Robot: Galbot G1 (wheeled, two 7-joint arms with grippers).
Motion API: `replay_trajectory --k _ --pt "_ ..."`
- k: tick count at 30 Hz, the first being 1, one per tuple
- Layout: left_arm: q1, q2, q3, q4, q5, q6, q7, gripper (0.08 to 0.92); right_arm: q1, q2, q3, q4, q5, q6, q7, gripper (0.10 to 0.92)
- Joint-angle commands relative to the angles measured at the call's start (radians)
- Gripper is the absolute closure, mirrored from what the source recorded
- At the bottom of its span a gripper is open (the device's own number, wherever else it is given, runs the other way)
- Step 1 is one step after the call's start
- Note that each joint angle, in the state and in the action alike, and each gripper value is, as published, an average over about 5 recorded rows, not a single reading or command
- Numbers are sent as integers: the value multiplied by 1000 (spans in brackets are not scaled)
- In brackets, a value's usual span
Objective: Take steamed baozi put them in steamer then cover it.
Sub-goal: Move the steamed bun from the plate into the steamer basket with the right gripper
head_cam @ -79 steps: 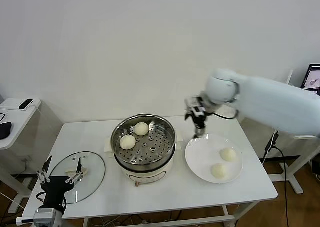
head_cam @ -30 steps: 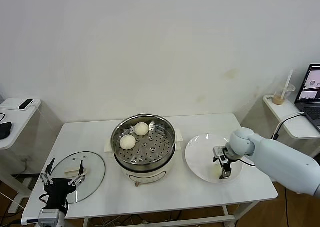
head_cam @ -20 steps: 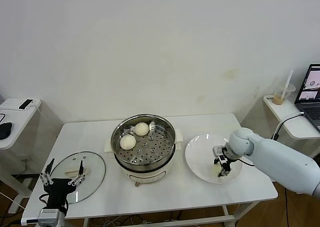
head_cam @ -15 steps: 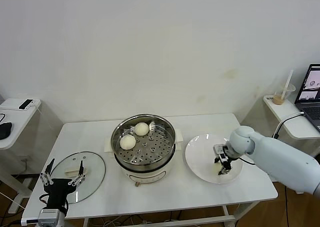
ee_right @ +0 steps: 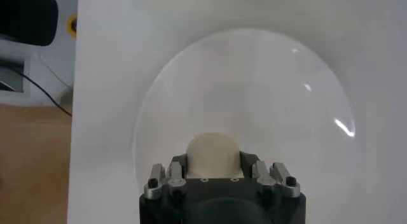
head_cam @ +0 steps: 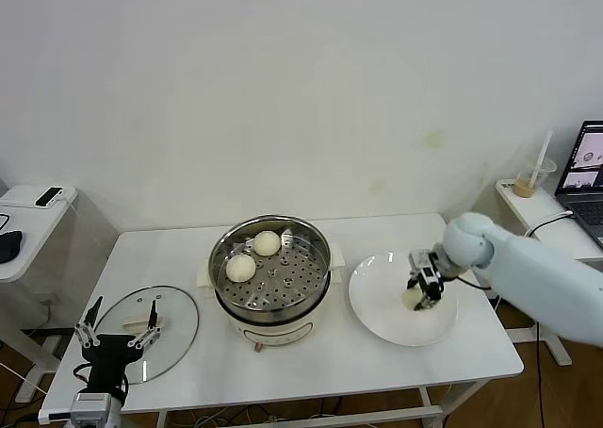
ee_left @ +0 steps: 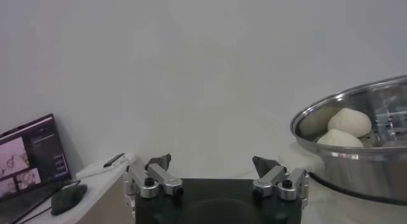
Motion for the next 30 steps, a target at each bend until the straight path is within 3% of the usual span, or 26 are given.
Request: replay_trajectory --k 1,14,30 --pt "-1 2 0 -2 -2 0 0 177 298 26 -113 7 97 1 -18 491" --pt "4 5 -3 -6 -5 1 0 177 568 274 -278 -29 260 -29 8 482" --pt "17 0 -52 -15 -12 3 1 177 469 670 -309 -124 322 9 80 482"
